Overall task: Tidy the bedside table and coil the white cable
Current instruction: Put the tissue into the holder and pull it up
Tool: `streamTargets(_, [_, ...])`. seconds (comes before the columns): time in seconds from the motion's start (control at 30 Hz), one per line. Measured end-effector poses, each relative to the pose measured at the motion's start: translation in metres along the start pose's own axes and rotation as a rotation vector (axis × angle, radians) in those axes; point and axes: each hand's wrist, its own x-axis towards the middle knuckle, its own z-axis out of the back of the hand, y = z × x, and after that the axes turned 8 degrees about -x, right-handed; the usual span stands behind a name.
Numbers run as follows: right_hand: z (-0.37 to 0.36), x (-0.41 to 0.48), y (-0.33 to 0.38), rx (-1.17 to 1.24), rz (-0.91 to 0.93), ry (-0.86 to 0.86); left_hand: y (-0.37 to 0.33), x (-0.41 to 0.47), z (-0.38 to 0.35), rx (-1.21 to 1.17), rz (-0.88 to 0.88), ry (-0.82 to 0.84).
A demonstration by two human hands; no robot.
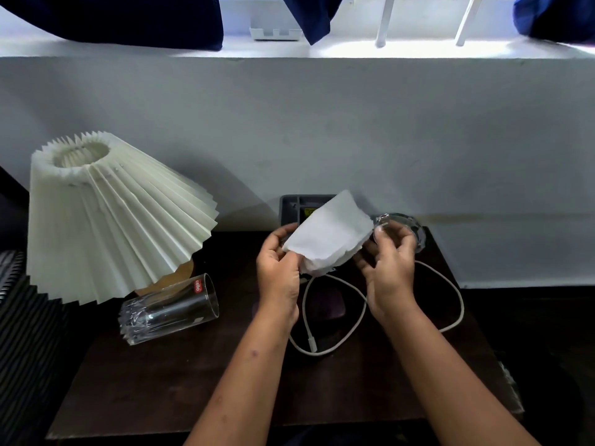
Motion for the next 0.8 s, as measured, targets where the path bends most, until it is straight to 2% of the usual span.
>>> streamTargets(0.07, [0.0,0.002,0.002,0.163,-0.11,0.013,0.001,0.0,0.0,0.019,0.02,0.025])
streamTargets(0.13, [-0.001,0.0,0.004,0.216,-0.146,0.067,0.002,-0.001,-0.001,0.037,0.02,0.051])
streamTargets(0.23, [-0.002,-0.004,0.005,0.086,-0.114,0.122,0.002,-0.001,-0.001,0.065,0.009,0.051])
streamTargets(0.37, [0.003,0.0,0.004,-0.066,-0.015,0.029,-0.001,0.005,0.004,0.021,-0.016,-0.062])
streamTargets(0.43, [0.007,0.001,0.007,-0.175,0.06,0.004,-0.004,0.008,0.007,0.027,-0.076,-0.051])
streamTargets(0.53, [0.008,-0.002,0.012,-0.242,0.183,0.121,-0.003,0.008,0.008,0.248,-0.227,0.164])
streamTargets(0.6, [0.005,-0.005,0.011,-0.228,0.218,0.213,0.004,0.005,0.008,0.383,-0.224,0.315])
streamTargets(0.63, [0.003,-0.006,0.01,-0.22,0.223,0.234,0.008,0.003,0.007,0.43,-0.213,0.339])
streamTargets(0.7, [0.001,-0.008,0.009,-0.218,0.222,0.256,0.011,0.001,0.006,0.478,-0.224,0.296])
streamTargets(0.8, [0.001,-0.009,0.006,-0.247,0.201,0.324,0.011,0.003,0.007,0.417,-0.228,0.164])
